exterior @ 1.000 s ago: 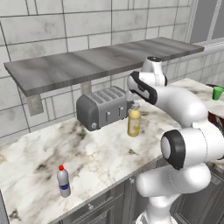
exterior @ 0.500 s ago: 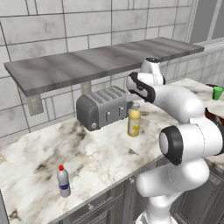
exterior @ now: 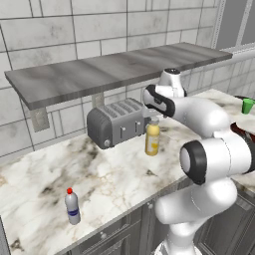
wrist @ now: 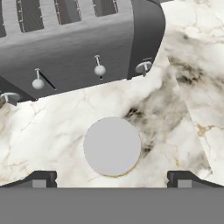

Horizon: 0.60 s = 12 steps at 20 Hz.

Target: Place the drinks on the dining counter in a tight cluster.

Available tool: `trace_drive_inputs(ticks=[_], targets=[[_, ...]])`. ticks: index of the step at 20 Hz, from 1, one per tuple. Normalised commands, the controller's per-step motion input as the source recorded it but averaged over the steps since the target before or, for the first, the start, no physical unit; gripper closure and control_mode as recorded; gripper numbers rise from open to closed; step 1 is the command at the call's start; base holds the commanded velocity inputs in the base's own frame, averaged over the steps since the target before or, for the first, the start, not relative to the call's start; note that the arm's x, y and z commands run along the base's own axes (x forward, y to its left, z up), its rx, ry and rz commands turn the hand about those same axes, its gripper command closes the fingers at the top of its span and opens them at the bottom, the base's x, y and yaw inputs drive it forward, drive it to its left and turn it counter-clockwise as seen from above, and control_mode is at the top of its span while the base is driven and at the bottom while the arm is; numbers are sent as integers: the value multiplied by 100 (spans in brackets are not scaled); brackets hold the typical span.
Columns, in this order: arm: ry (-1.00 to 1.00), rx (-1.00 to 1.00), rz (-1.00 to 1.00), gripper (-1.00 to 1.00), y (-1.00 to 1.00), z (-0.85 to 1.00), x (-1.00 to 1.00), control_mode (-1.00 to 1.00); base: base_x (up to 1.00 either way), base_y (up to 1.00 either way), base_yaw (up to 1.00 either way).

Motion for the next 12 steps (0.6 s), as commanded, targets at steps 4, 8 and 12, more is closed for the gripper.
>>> trace_drive_inputs(ticks=[4, 8, 12], targets=[[0, 0, 0, -100, 0, -4, 14, -100, 0, 0, 0], [0, 0, 0, -100, 0, -3, 6, -100, 0, 0, 0], [0, 0, 0, -100, 0, -6, 1, -100, 0, 0, 0]])
